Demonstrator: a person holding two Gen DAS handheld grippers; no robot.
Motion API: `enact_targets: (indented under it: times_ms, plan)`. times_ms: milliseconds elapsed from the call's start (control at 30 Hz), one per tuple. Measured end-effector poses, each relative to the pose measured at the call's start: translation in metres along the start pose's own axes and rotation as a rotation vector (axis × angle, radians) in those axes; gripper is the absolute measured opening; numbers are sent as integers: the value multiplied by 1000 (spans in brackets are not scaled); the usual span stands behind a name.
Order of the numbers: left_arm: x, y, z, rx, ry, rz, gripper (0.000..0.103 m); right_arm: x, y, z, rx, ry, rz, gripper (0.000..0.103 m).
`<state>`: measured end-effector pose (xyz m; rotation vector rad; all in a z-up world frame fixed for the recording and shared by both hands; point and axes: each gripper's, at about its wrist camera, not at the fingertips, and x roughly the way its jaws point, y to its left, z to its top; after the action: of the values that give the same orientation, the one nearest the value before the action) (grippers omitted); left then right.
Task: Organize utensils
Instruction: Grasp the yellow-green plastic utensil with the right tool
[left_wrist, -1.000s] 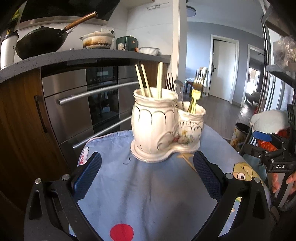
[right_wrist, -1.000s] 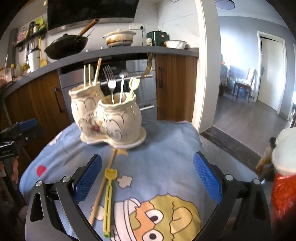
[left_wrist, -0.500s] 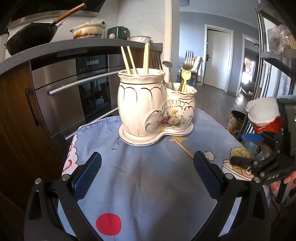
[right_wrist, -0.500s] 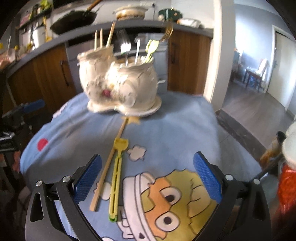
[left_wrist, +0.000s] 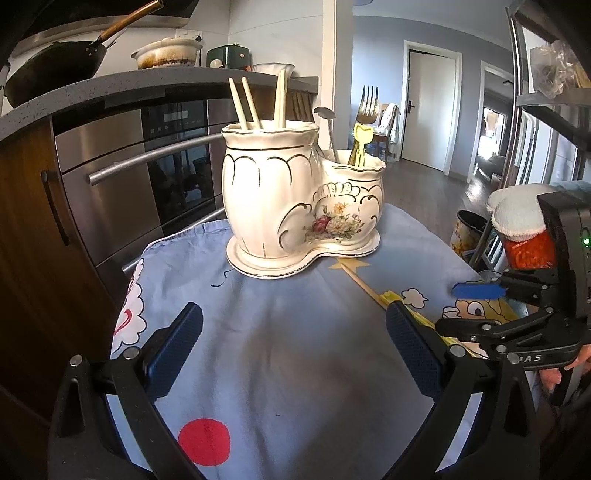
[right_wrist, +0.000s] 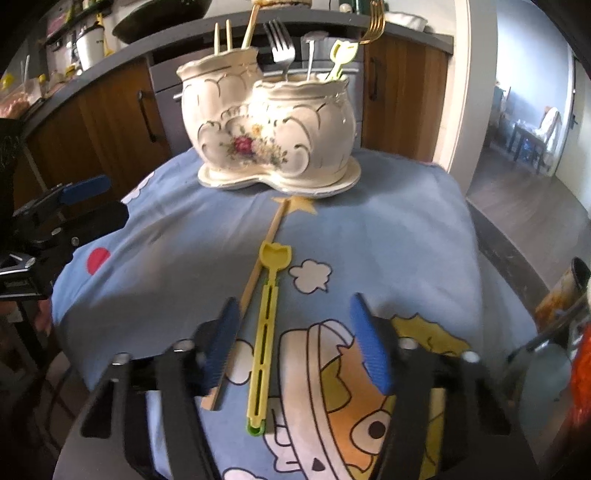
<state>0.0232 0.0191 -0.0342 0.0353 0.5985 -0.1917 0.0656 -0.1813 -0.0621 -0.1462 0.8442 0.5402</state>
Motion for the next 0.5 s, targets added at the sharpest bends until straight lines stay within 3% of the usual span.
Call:
enact_targets:
  times_ms: [200,500]
  plan:
    - [1,0,0,0,4,-3,98,12,5,4,-1,60,31,28]
    - [3,-3,0,4,11,-6,98,26,8,14,-29,88,6,16]
